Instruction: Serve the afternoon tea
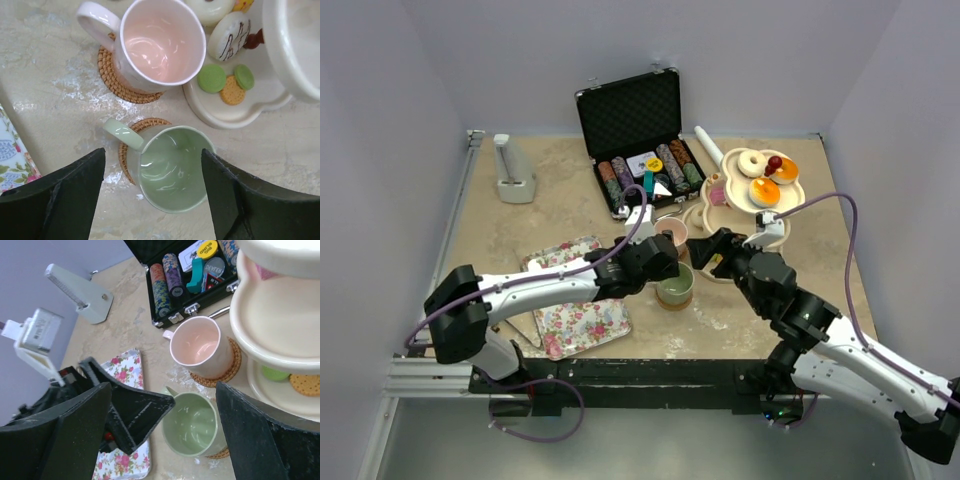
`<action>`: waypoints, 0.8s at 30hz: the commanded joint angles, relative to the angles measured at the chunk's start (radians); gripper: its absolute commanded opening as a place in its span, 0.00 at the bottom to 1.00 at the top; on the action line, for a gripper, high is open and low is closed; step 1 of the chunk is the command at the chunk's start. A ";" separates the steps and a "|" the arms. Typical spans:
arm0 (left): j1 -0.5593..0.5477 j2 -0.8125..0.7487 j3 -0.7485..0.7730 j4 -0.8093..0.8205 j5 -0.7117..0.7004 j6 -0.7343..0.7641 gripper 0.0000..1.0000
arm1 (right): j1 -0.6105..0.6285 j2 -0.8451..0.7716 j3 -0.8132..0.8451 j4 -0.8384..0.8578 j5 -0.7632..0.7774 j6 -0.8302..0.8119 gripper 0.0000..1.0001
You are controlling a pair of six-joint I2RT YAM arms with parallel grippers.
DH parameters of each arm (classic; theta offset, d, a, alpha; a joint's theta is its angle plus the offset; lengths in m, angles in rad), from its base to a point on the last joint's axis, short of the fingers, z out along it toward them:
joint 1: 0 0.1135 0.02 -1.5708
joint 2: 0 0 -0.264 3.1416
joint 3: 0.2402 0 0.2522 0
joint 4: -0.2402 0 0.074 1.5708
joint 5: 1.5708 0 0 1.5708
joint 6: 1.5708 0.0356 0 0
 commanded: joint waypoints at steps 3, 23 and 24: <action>0.029 -0.185 -0.080 0.142 -0.089 0.232 0.89 | 0.000 -0.044 0.134 0.030 0.096 -0.154 0.96; 0.422 -0.763 -0.182 0.244 -0.108 0.808 1.00 | -0.001 -0.161 0.396 0.102 0.396 -0.447 0.98; 0.422 -0.777 -0.179 0.241 -0.122 0.812 1.00 | -0.001 -0.177 0.392 0.107 0.402 -0.461 0.98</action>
